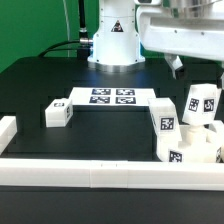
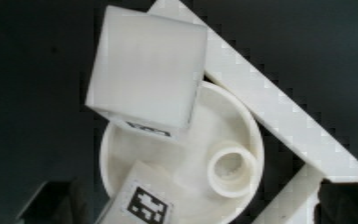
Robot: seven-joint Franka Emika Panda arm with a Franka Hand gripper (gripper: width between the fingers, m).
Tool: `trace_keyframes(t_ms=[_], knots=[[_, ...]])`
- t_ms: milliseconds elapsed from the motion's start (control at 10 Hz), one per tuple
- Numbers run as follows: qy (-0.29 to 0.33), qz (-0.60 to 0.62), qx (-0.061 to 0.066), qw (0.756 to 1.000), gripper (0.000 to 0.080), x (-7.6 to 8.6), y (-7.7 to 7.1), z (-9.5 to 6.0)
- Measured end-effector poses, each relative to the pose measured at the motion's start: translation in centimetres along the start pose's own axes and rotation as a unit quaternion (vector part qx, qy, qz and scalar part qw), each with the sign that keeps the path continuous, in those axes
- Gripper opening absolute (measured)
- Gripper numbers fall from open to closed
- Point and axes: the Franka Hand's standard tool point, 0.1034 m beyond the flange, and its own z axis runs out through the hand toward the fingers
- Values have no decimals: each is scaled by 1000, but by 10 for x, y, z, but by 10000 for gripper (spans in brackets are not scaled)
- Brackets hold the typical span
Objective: Assemble stool
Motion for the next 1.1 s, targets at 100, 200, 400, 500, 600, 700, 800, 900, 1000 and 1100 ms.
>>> trace_keyframes(t_ms=[100,200,400,500,600,700,800,900,1000,1100], knots=[[-1,0,-1,1000,649,0,0,1],[0,-19,-1,1000,649,0,0,1],[1,-163,-10,987,649,-4,0,3],[3,-229,-15,973,649,-7,-2,3],[3,-313,-15,949,649,-8,-4,3],[2,-377,-14,926,649,-12,-6,4],[1,-392,-14,920,649,-11,-6,4],[1,-435,-14,900,649,-10,-6,4],[0,-465,-14,885,649,-10,-5,4],[0,-487,-14,873,649,-10,-5,4]])
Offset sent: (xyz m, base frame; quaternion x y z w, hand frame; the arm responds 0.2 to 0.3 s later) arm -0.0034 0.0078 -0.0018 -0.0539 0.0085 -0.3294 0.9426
